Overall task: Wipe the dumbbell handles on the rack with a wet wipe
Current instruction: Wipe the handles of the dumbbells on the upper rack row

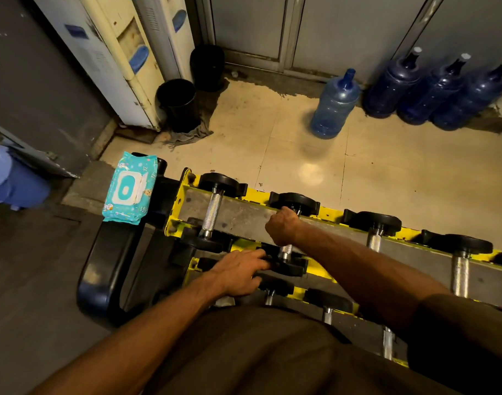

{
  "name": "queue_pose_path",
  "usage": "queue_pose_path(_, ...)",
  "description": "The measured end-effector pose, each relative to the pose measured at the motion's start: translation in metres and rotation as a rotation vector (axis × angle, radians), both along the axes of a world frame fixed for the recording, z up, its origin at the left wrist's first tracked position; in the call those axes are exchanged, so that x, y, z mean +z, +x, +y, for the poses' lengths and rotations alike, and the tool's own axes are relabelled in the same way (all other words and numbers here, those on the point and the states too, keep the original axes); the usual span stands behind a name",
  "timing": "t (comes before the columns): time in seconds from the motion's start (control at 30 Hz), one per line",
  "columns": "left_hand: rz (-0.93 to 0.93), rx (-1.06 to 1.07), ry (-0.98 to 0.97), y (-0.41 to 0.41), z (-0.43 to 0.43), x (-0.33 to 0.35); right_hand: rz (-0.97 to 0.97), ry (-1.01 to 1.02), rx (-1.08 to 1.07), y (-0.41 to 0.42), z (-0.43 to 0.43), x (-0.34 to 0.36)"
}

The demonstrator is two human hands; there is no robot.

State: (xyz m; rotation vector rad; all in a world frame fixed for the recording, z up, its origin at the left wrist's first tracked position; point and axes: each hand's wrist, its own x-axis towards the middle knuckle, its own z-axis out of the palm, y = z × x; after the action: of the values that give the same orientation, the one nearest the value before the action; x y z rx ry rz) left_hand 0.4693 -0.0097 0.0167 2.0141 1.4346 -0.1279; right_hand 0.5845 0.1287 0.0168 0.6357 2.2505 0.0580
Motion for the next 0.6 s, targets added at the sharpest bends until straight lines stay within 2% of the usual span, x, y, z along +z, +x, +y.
queue_pose_path(0.2, -0.038, -0.007, 0.001, 0.002, -0.001, -0.003, 0.107, -0.155, 0.085, 0.027, 0.005, 0.005)
queue_pose_path(0.4, -0.06, -0.005, 0.007, 0.003, 0.005, 0.001, 0.305, -0.144, 0.123, 0.043, 0.005, -0.003)
queue_pose_path(0.47, -0.06, -0.001, 0.006, 0.0, 0.006, 0.001, 0.419, -0.11, 0.069, 0.046, 0.007, -0.004)
queue_pose_path(0.53, -0.063, 0.015, 0.0, -0.003, 0.006, -0.001, 0.585, -0.053, -0.094, 0.054, 0.008, -0.008)
queue_pose_path(0.6, -0.061, 0.025, 0.001, -0.004, 0.006, 0.0, 0.672, -0.012, -0.255, 0.061, 0.0, -0.011)
